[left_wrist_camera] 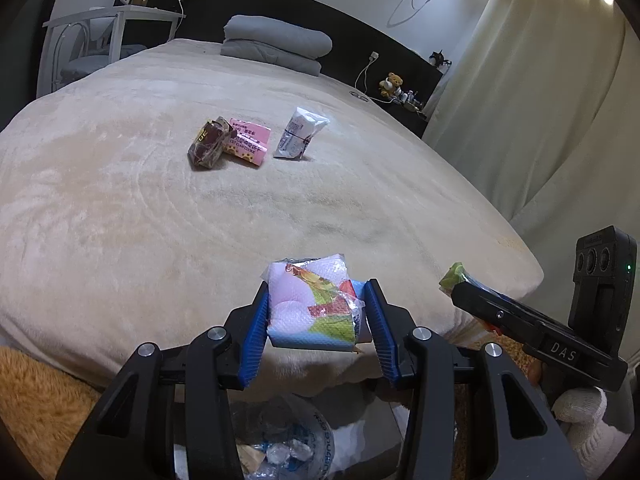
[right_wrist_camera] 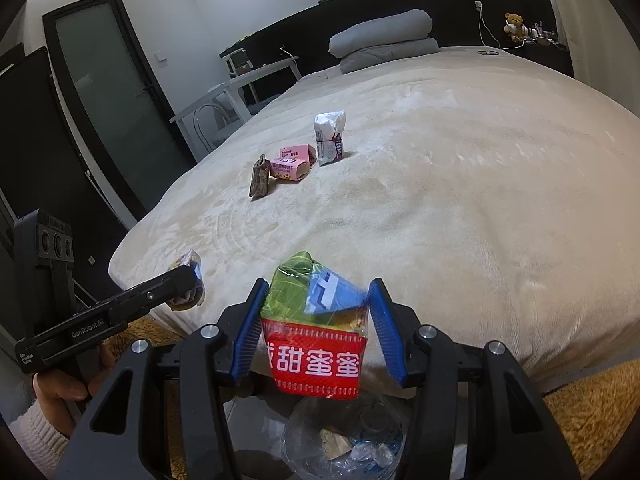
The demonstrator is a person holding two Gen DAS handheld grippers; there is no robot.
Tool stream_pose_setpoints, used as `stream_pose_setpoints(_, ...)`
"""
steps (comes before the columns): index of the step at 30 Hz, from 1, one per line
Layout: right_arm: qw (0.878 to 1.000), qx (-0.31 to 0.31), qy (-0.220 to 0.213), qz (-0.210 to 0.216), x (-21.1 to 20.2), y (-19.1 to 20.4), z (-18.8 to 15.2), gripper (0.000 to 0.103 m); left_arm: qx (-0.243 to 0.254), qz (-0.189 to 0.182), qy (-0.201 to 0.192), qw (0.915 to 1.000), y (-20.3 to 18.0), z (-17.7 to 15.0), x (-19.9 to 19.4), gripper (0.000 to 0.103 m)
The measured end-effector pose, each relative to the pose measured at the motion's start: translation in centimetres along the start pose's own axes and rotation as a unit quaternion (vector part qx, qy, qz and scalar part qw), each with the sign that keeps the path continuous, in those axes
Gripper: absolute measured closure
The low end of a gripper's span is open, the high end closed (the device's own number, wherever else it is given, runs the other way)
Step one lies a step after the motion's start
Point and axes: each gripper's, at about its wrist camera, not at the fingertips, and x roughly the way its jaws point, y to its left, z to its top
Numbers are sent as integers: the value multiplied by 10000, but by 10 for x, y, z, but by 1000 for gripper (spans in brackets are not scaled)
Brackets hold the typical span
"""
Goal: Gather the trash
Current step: 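Carry the snack bag with the right tool to the bin while the left tool carries the wrapper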
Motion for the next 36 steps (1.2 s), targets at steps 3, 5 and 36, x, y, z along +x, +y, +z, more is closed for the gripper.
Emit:
stream_pose_setpoints(3, 10000, 43, -3, 4, -8, 3, -10, 51, 27, -26, 9, 10000, -6, -14, -8, 58)
stream_pose_setpoints(5, 10000, 78, 1, 9, -13, 5, -16, 51, 53, -51, 0, 10000, -9, -21, -13, 58)
stream_pose_setpoints(36, 9702, 1307, 2033, 180, 54, -23, -82, 51, -996, 105, 2001, 9746, 20, -104, 54, 58)
